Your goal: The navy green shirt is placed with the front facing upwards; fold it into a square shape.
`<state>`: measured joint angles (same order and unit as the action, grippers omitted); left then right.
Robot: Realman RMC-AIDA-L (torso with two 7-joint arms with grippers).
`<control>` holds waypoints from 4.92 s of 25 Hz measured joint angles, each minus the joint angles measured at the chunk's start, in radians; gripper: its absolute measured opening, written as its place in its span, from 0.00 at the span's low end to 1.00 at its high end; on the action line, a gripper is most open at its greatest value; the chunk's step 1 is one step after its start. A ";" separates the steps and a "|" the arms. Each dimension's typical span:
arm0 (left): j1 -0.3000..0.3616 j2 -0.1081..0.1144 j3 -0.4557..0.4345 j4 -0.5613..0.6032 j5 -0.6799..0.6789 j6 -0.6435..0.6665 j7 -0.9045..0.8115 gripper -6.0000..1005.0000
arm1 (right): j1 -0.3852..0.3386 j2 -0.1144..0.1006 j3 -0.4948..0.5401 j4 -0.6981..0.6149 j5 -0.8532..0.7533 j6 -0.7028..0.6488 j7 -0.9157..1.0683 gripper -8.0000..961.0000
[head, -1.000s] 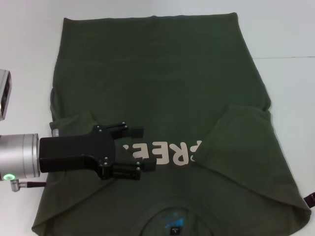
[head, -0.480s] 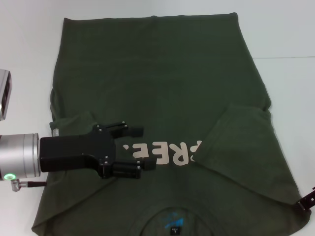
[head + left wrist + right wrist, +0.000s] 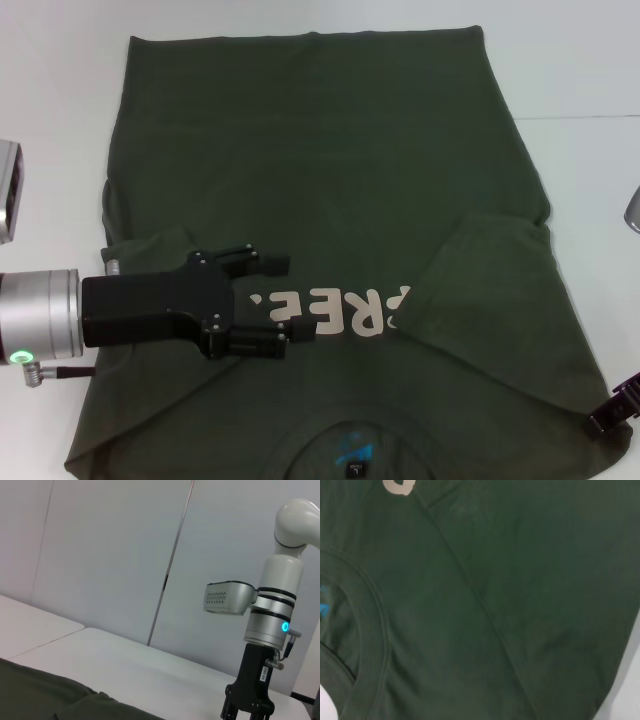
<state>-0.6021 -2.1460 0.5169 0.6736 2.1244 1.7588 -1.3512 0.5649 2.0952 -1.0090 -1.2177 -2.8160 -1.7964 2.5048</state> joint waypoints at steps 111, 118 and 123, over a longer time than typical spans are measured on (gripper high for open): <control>0.057 0.060 -0.009 0.284 0.654 0.029 -1.197 0.84 | 0.090 -0.009 -0.041 0.047 0.038 0.069 -0.024 0.03; 0.054 0.060 -0.005 0.283 0.654 0.022 -1.190 0.46 | 0.086 -0.009 -0.040 0.049 0.038 0.069 -0.024 0.03; 0.054 0.060 -0.005 0.279 0.654 0.018 -1.180 0.25 | 0.080 -0.009 -0.038 0.049 0.038 0.071 -0.024 0.03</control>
<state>-0.5477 -2.0862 0.5123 0.9528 2.7780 1.7767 -2.5314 0.6450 2.0865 -1.0474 -1.1687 -2.7780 -1.7257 2.4804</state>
